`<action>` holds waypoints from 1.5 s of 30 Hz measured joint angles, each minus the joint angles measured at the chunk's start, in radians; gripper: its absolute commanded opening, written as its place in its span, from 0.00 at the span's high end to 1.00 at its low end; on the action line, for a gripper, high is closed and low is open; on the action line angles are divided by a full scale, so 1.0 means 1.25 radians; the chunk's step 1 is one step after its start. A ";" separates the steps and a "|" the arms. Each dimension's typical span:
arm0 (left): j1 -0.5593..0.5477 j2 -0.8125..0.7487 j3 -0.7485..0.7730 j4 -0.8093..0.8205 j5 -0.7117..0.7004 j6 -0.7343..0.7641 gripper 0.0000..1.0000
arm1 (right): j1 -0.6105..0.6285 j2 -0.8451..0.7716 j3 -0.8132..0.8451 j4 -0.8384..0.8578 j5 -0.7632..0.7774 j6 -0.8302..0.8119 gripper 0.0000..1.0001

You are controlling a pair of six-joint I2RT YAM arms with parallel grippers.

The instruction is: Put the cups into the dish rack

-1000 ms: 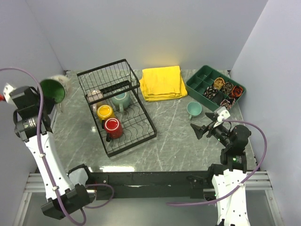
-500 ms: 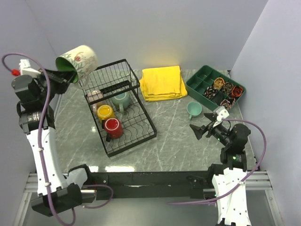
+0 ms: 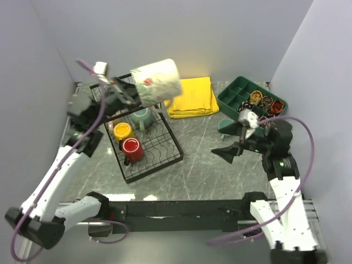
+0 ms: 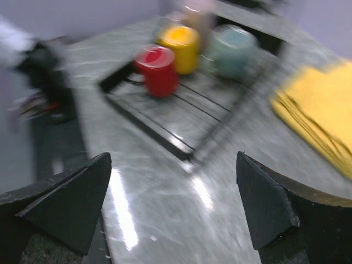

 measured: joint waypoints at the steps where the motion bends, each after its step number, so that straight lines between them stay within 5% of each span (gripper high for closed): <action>1: -0.049 0.015 -0.006 0.028 -0.009 -0.003 0.99 | 0.057 0.022 0.038 -0.004 0.000 0.005 0.00; 6: -0.216 0.124 -0.013 0.172 -0.048 -0.026 0.99 | 0.228 0.103 0.139 0.079 -0.024 0.154 0.00; 14: -0.328 0.216 -0.071 0.311 -0.190 -0.071 0.99 | 0.255 0.210 0.243 0.285 -0.021 0.462 0.00; 28: -0.404 0.265 -0.108 0.474 -0.303 -0.127 0.99 | 0.246 0.234 0.184 0.579 0.055 0.808 0.00; 35: -0.428 0.253 -0.136 0.487 -0.382 -0.166 0.99 | 0.227 0.283 0.167 0.787 0.050 0.981 0.23; 45: -0.450 0.251 -0.139 0.483 -0.413 -0.199 0.99 | 0.232 0.312 0.153 0.831 0.054 1.026 0.56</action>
